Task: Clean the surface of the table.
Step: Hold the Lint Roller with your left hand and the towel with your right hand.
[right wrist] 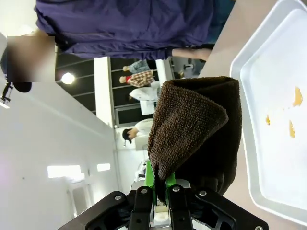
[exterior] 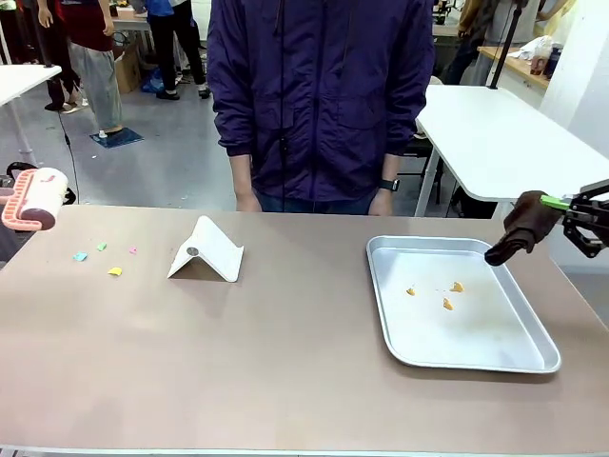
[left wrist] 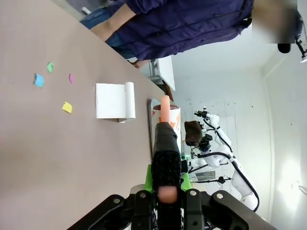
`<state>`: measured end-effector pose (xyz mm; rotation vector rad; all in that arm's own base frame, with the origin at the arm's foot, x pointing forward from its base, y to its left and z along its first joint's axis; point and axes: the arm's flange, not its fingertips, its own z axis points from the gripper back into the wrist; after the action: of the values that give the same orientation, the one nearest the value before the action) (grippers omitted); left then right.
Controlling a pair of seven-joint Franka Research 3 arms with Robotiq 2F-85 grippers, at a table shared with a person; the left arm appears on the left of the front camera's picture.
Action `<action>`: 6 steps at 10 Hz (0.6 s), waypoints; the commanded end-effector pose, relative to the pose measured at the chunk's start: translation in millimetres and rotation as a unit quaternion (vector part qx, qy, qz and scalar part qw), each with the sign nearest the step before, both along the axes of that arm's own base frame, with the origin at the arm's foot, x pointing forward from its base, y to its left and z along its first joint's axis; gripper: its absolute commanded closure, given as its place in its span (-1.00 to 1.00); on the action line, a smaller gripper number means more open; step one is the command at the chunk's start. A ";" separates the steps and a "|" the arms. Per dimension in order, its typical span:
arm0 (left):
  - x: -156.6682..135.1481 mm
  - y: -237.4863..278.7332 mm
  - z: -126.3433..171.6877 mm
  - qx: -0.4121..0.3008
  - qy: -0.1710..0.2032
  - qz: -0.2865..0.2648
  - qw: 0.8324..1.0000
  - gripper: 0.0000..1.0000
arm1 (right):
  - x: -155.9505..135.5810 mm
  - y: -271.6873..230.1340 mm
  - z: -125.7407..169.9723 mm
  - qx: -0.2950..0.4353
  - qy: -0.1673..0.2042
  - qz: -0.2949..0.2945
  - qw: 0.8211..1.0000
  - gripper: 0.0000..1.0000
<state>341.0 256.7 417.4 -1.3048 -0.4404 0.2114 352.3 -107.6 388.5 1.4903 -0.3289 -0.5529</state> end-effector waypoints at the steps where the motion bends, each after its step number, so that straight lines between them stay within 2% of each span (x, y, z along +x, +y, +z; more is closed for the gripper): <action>1: 1.7 -10.5 -1.6 -0.001 -0.011 0.017 1.000 1.00 | -12.1 8.1 -10.4 0.005 -0.026 0.011 1.000 1.00; 2: 0.0 0.0 0.0 0.000 0.000 0.000 1.000 1.00 | 0.0 0.0 0.0 0.000 0.000 0.000 1.000 1.00; 6: 0.0 0.0 0.0 0.000 0.000 0.000 1.000 1.00 | 0.0 0.0 0.0 0.000 0.000 0.000 1.000 1.00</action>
<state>343.8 254.7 413.1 -1.2935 -0.4411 0.2232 352.8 -107.4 382.1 1.4987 -0.3182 -0.5492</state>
